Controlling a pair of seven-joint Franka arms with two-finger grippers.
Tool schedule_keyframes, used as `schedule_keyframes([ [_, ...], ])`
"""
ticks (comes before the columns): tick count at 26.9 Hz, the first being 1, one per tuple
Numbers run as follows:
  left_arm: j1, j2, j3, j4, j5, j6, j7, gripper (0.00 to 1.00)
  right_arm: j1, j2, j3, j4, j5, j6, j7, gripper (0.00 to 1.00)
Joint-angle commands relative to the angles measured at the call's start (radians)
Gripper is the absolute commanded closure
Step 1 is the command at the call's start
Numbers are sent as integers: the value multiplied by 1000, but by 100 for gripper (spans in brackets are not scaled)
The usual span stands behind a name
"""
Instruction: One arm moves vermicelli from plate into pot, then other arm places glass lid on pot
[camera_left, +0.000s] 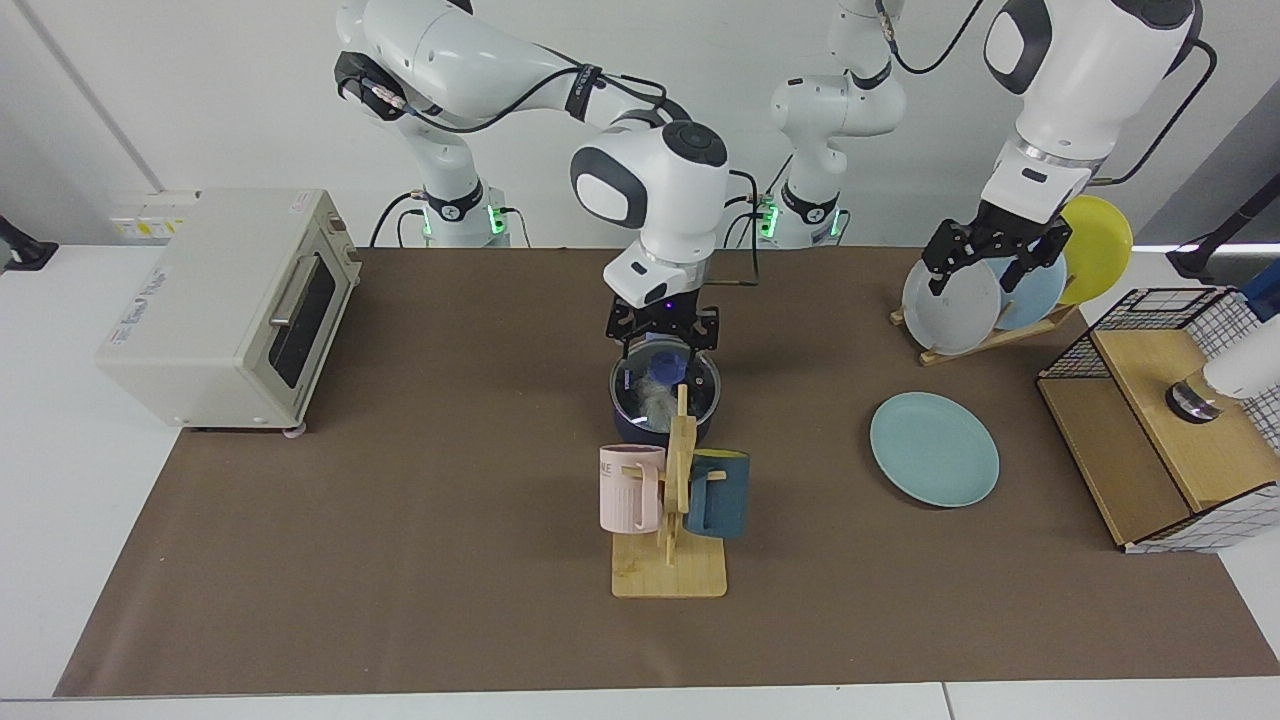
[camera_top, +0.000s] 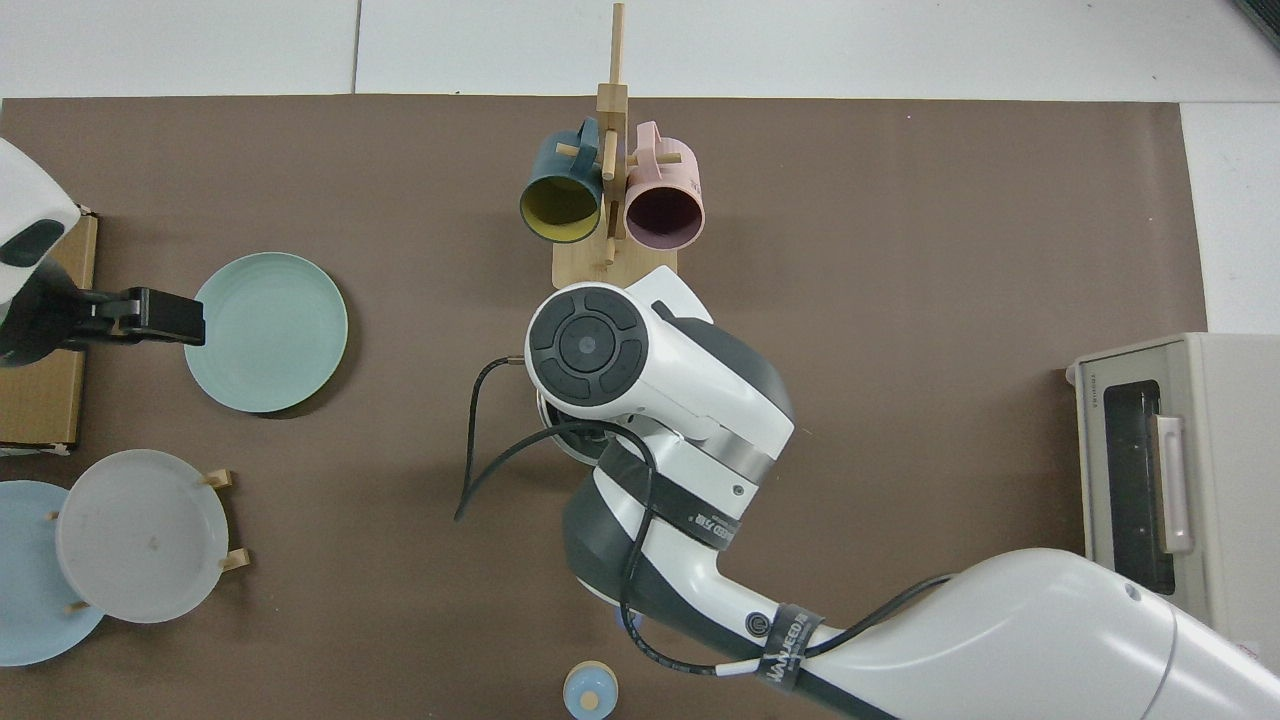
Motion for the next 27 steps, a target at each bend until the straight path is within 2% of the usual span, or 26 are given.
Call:
schedule_keyframes([
  [1, 0, -25, 2, -28, 9, 6, 5, 0, -12, -85, 8, 57, 48, -130, -74, 0],
  [4, 0, -25, 2, -28, 9, 6, 5, 0, -8, -131, -22, 92, 89, -196, -146, 0],
  [7, 0, -25, 2, -28, 9, 6, 5, 0, -2, -223, -119, 94, 173, -235, -223, 0],
  [9, 0, -25, 2, -28, 9, 6, 5, 0, 6, -292, -206, 83, 268, -236, -310, 0],
  [12, 0, -25, 2, -28, 7, 6, 5, 0, 41, -416, -404, 34, 440, -233, -465, 0],
  [14, 0, -25, 2, -28, 7, 6, 5, 0, 50, -491, -495, -26, 508, -229, -553, 0],
  [18, 0, -25, 2, -28, 9, 6, 5, 0, 55, -595, -627, -153, 543, -193, -683, 0],
  [23, 0, -25, 2, -28, 7, 6, 5, 0, 90, -617, -762, -213, 606, -129, -725, 0],
  [25, 0, -25, 2, -28, 7, 6, 5, 0, 96, -619, -788, -227, 613, -114, -742, 0],
  [27, 0, -25, 2, -28, 9, 6, 5, 0, 93, -619, -791, -230, 611, -113, -742, 0],
])
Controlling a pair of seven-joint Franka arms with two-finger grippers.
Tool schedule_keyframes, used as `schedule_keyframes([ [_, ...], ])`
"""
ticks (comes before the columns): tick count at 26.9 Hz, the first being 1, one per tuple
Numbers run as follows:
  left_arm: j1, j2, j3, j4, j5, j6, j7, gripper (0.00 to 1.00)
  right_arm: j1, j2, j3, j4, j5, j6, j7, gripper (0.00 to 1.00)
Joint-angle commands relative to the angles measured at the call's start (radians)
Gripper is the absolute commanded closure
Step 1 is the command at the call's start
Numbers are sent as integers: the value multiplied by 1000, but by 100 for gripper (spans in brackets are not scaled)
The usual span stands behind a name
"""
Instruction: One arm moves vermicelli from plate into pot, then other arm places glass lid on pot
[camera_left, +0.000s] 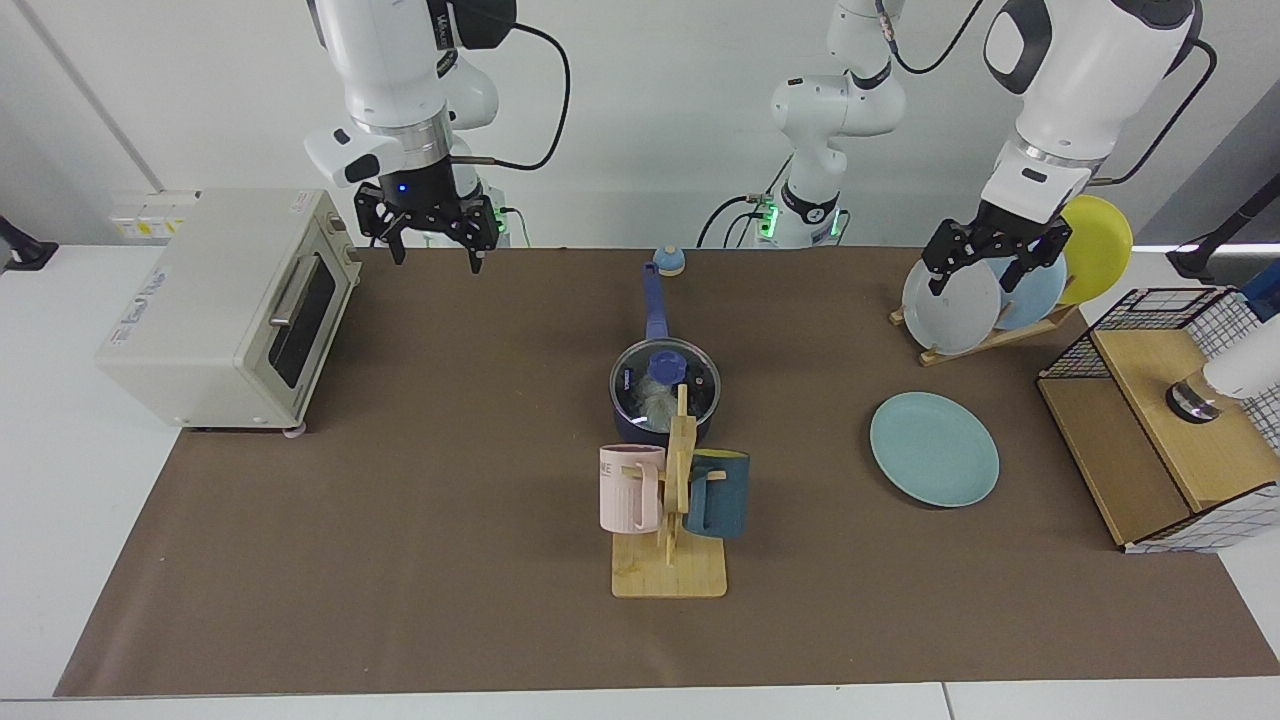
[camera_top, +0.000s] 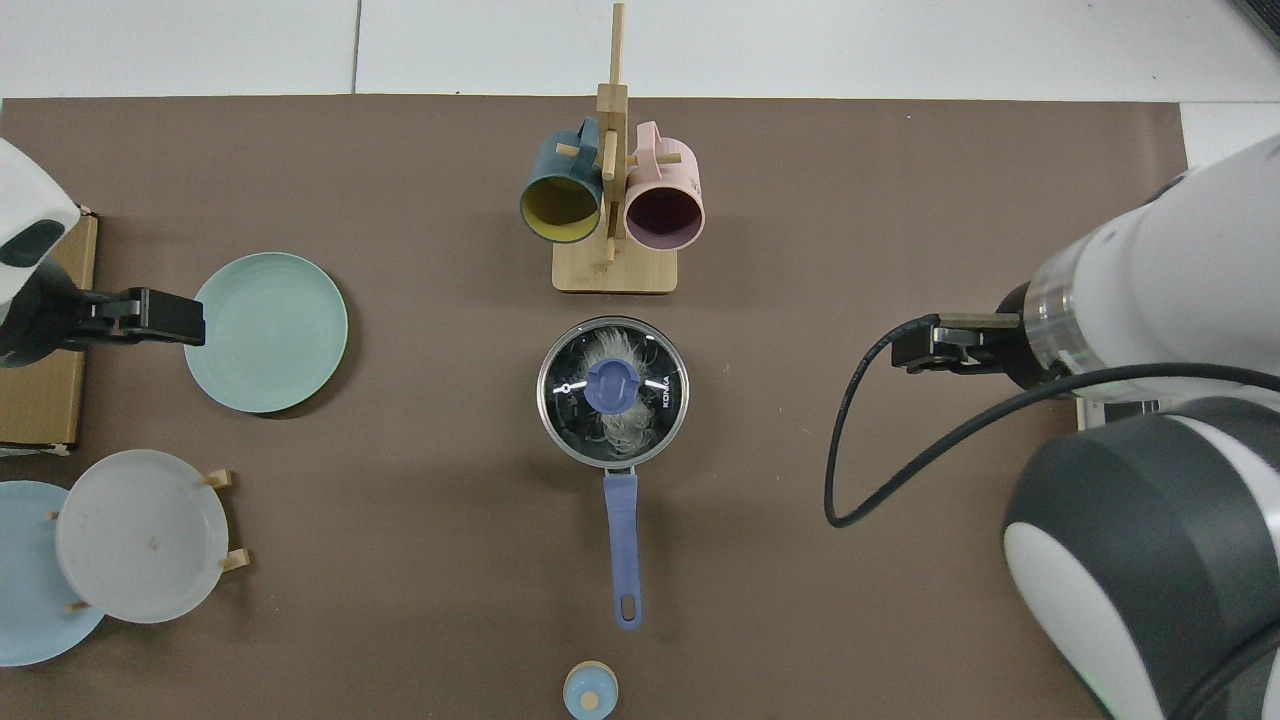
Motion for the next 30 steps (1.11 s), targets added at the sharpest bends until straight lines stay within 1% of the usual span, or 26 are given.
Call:
schedule_keyframes([
  [1, 0, -25, 2, -28, 9, 6, 5, 0, 7, -32, -33, -65, 29, 43, -32, 0],
  [5, 0, -25, 2, -28, 9, 6, 5, 0, 2, -34, -51, -69, 29, 42, -37, 0],
  [17, 0, -25, 2, -28, 9, 6, 5, 0, -10, -20, -53, -62, 34, 48, -40, 0],
  [19, 0, -25, 2, -28, 7, 6, 5, 0, -10, -20, -51, -60, 37, 48, -63, 0],
  [24, 0, -25, 2, -28, 9, 6, 5, 0, -15, -22, -54, -62, 37, 43, -198, 0],
  [30, 0, -25, 2, -28, 9, 6, 5, 0, -22, -32, -53, -63, 40, 38, -206, 0],
])
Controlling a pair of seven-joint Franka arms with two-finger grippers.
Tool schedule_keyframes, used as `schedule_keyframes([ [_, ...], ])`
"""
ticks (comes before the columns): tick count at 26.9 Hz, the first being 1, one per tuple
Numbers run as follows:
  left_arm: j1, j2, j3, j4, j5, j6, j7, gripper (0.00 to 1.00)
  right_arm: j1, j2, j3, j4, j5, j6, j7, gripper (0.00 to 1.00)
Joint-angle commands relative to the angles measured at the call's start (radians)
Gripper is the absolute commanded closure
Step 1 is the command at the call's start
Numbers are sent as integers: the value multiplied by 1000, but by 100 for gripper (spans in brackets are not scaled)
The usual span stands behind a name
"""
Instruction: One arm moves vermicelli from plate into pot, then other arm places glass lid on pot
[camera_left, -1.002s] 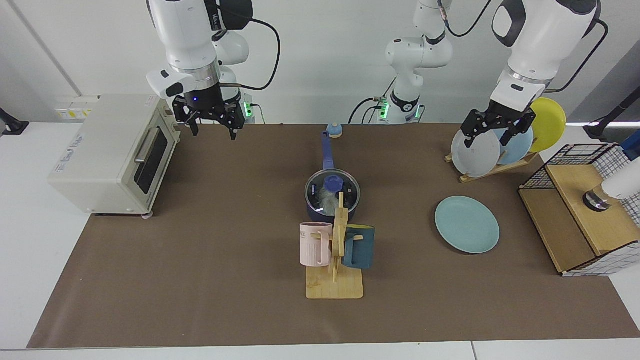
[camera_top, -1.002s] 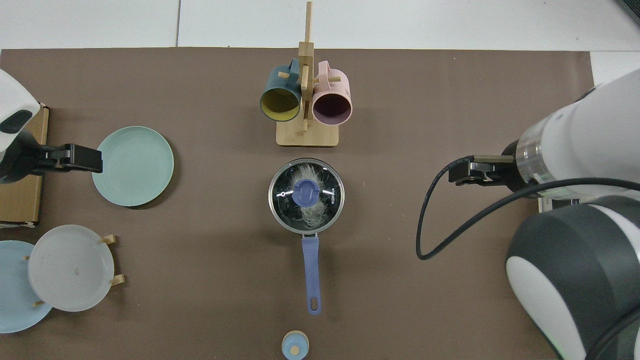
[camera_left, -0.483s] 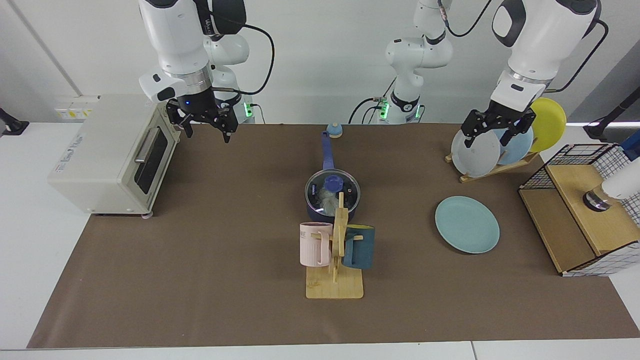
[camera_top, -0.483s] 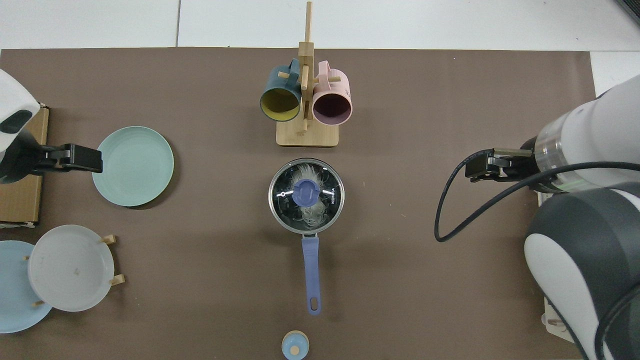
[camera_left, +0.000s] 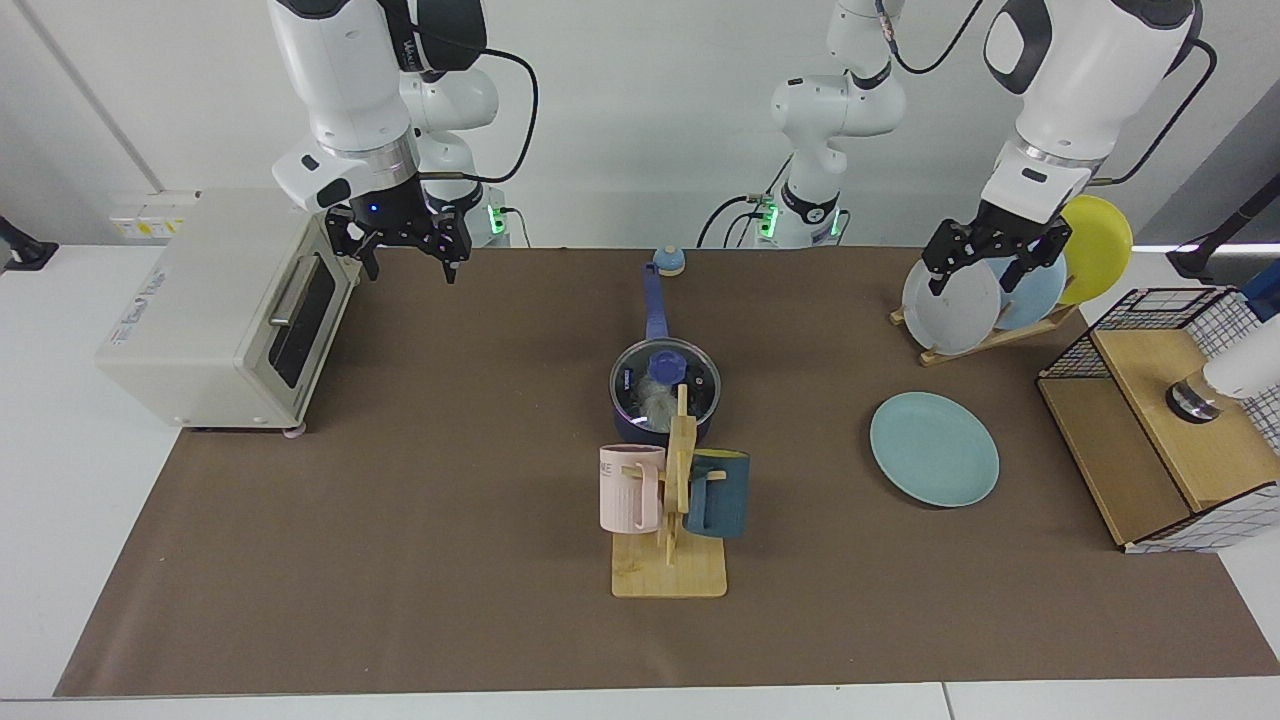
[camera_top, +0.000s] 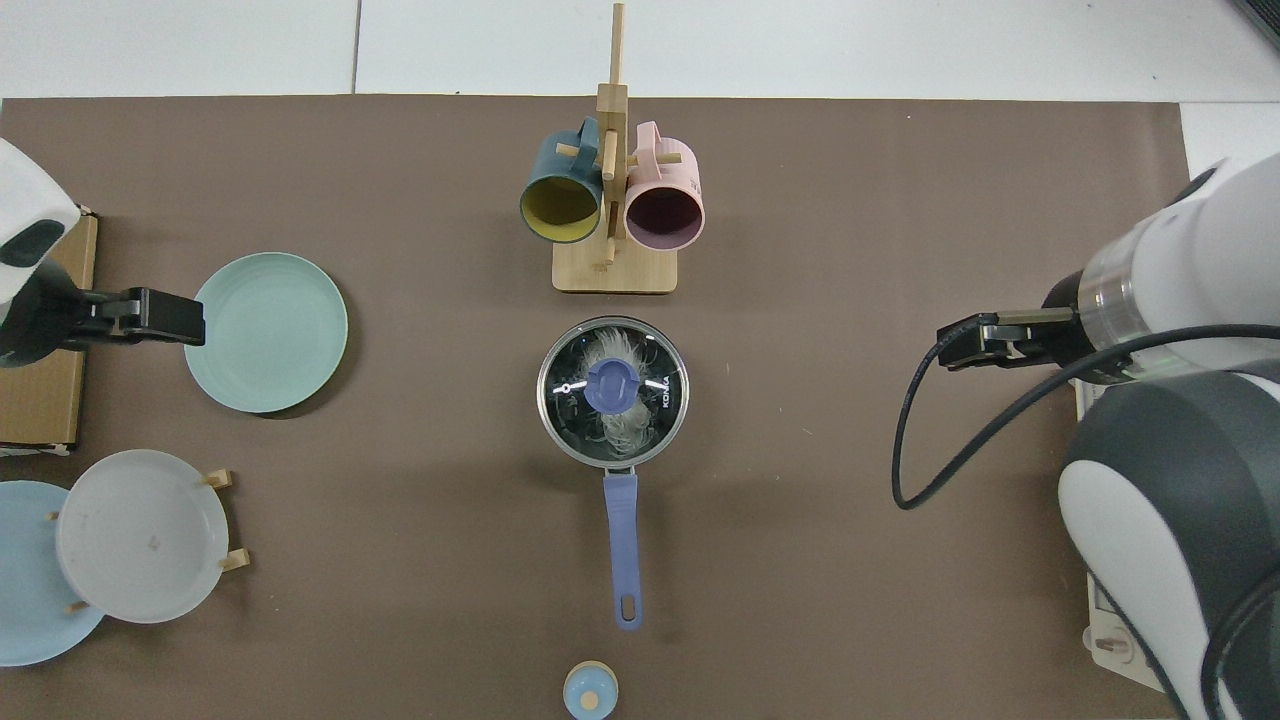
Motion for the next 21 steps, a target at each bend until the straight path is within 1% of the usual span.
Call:
schedule_keyframes([
  [1, 0, -25, 2, -28, 7, 6, 5, 0, -26, -31, 3, -32, 36, 24, -49, 0],
  [3, 0, -25, 2, -28, 9, 6, 5, 0, -26, -34, 1, -32, 50, 22, -52, 0],
  [9, 0, -25, 2, -28, 9, 6, 5, 0, -6, -41, -39, -36, 75, 25, -68, 0],
  [21, 0, -25, 2, -28, 9, 6, 5, 0, -6, -44, -50, -40, 75, 30, -72, 0],
])
